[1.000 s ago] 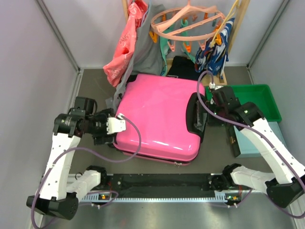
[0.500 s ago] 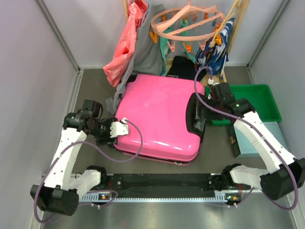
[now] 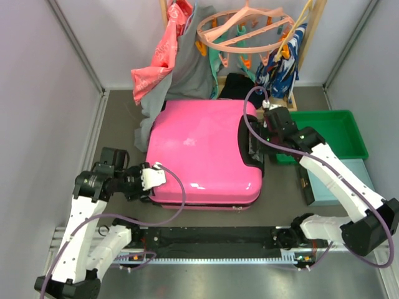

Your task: Open, take out, and arrange the luggage

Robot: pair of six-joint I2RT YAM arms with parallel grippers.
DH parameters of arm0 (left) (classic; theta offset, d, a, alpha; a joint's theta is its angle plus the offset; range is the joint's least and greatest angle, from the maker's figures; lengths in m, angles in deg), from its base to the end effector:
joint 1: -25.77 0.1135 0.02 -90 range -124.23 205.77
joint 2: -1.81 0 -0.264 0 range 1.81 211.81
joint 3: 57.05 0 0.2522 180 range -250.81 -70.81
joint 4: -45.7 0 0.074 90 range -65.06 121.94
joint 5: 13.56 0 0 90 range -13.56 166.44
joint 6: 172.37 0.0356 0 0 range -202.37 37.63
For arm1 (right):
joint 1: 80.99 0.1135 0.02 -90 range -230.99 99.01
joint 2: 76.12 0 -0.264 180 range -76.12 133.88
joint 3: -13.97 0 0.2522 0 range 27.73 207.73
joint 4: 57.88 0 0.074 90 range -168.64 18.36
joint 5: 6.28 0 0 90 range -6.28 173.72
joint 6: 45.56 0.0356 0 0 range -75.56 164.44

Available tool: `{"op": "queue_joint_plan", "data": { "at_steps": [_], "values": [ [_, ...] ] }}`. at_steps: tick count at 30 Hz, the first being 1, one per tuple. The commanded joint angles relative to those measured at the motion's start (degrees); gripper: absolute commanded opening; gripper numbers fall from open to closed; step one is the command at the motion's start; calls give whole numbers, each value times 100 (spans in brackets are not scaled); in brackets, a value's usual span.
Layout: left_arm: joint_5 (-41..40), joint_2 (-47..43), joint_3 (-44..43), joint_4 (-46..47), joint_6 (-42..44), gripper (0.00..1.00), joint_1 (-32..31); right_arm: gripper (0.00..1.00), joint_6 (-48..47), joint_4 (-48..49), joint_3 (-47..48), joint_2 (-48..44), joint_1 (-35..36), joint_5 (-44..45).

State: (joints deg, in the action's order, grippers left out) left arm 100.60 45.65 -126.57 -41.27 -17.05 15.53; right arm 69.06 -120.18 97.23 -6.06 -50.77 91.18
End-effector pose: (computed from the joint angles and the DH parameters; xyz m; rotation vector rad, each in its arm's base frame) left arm 0.1037 -0.0335 0.3123 1.6423 1.8949 -0.1789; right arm 0.2158 0.1204 0.3366 -0.0599 2.4365 0.2774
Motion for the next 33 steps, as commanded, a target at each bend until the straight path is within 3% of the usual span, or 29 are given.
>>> {"op": "queue_joint_plan", "data": {
  "at_steps": [1, 5, 10, 16, 22, 23, 29, 33],
  "values": [
    [-104, -270, -48, 1273, -2303, 0, 92, 76, -1, -727, 406, -746, 213, 931],
    [-35, -349, 188, 1696, -2621, 0, 92, 76, 7, -1262, 688, -1301, 773, 1783],
    [45, -332, 260, 2099, -2805, 0, 92, 72, 744, -1730, 173, -1609, 2469, 2286],
    [106, -279, 101, 2109, -2735, 0, 92, 59, 3090, -2476, -314, -1531, 4708, 3366],
    [203, -244, -57, 1977, -2568, 0, 92, 50, 4285, -2591, -857, -1065, 5879, 3629],
    [220, -244, -74, 1969, -2551, 0, 92, 48, 4740, -2582, -980, -1074, 6003, 3744],
    [422, -217, -110, 1872, -2454, 0, 92, 39, 5201, -1537, -2220, -1390, 6049, 3937],
    [502, -182, -119, 1863, -2419, 0, 101, 38, 4913, -940, -2432, -1338, 6049, 4043]
  ]
}}
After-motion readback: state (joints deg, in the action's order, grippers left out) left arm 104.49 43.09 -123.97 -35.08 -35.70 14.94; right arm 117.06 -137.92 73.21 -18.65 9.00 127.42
